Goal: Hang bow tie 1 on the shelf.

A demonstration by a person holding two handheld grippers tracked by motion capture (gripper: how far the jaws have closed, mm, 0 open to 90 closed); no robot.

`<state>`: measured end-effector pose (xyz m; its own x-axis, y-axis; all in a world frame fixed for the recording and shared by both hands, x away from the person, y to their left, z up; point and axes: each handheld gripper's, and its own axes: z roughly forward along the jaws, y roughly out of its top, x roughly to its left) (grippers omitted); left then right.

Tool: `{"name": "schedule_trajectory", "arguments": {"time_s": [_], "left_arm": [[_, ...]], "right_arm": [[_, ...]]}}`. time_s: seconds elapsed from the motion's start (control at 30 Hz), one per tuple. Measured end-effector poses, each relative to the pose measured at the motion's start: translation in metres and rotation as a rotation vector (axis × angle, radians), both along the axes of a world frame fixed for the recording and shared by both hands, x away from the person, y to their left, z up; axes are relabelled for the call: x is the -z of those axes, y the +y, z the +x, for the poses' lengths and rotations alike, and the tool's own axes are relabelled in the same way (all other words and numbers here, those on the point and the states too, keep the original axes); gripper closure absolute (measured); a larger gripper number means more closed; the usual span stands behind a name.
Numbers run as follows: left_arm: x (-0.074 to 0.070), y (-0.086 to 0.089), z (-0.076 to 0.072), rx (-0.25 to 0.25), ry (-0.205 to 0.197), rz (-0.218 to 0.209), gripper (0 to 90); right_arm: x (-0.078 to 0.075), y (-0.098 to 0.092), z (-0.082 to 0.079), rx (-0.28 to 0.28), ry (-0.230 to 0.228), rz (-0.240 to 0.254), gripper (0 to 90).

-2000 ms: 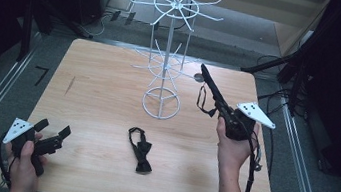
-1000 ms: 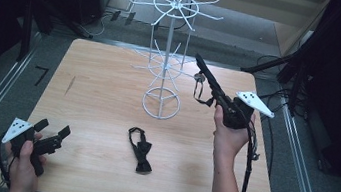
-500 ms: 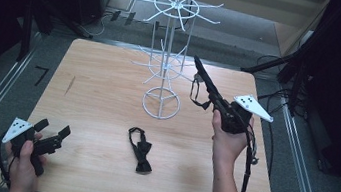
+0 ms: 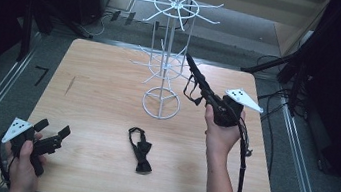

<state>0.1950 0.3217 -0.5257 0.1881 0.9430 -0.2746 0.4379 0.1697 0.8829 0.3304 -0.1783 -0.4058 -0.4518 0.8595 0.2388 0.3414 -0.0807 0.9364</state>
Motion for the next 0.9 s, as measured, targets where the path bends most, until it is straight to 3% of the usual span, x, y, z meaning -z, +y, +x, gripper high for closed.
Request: {"name": "schedule_trajectory", "arguments": {"time_s": [0.47,0.6,0.9], "left_arm": [[0.0,0.0,0.0,-0.001,0.001,0.002,9.2],[0.0,0.0,0.0,-0.001,-0.001,-0.001,9.2],[0.0,0.0,0.0,0.001,-0.001,-0.002,9.2]], "right_arm": [[0.021,0.009,0.011,-0.008,0.06,-0.022,87.7],[0.03,0.009,0.014,-0.002,0.086,-0.003,87.7],[0.041,0.018,0.017,-0.038,0.107,-0.011,86.6]]}}
